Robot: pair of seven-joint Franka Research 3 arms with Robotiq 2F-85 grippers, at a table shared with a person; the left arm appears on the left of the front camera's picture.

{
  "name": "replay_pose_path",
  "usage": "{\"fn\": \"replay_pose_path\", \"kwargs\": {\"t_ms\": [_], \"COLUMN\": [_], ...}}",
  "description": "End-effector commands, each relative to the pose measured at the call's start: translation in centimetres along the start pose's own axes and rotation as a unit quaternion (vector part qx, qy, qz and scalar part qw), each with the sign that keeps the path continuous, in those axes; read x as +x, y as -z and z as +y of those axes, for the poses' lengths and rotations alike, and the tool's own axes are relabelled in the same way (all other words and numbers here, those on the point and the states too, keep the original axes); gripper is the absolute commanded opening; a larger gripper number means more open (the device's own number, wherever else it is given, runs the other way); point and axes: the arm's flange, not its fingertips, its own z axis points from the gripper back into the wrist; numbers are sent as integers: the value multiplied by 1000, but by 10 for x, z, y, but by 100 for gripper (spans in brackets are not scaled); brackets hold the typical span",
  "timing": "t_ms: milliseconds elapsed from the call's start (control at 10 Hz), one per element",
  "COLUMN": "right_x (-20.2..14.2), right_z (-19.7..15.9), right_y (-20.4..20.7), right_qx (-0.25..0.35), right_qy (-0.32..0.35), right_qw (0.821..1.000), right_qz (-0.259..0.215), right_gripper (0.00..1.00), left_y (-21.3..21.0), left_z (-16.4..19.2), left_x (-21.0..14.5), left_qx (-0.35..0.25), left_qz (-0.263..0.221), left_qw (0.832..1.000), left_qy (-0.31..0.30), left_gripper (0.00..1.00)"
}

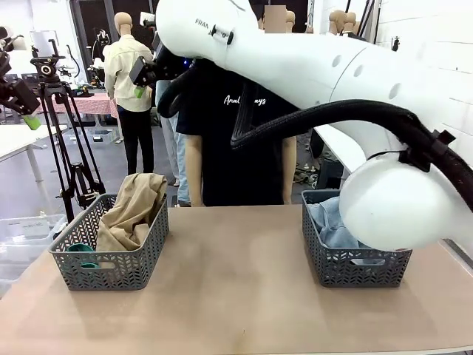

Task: Sort the tops and bottoms.
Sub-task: Sort the clothes according to human instructions.

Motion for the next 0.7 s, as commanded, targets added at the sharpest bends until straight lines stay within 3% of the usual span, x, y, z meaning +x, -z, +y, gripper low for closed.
{"fn": "replay_pose_path", "kwargs": {"t_ms": [0,200,600], "right_x": [-233,-271,-328], "right_z": [-16,-24,-30], "right_y": [-79,-116,-166], "right_qx": [-47,-67,-117], "right_qy": [56,103,171], "right_qw": [997,990,968], "right_qz": [-20,-76,-141], "right_gripper": [100,100,100], "left_y": [-1,-1,-1], "left_z": [2,2,2], "left_x": [-1,-1,-1], "left_qx": [0,0,0], "left_qz": [-2,-2,-2], "left_qw": [1000,1000,1000], "left_qy": [2,2,2], "left_gripper": [100,100,100]}}
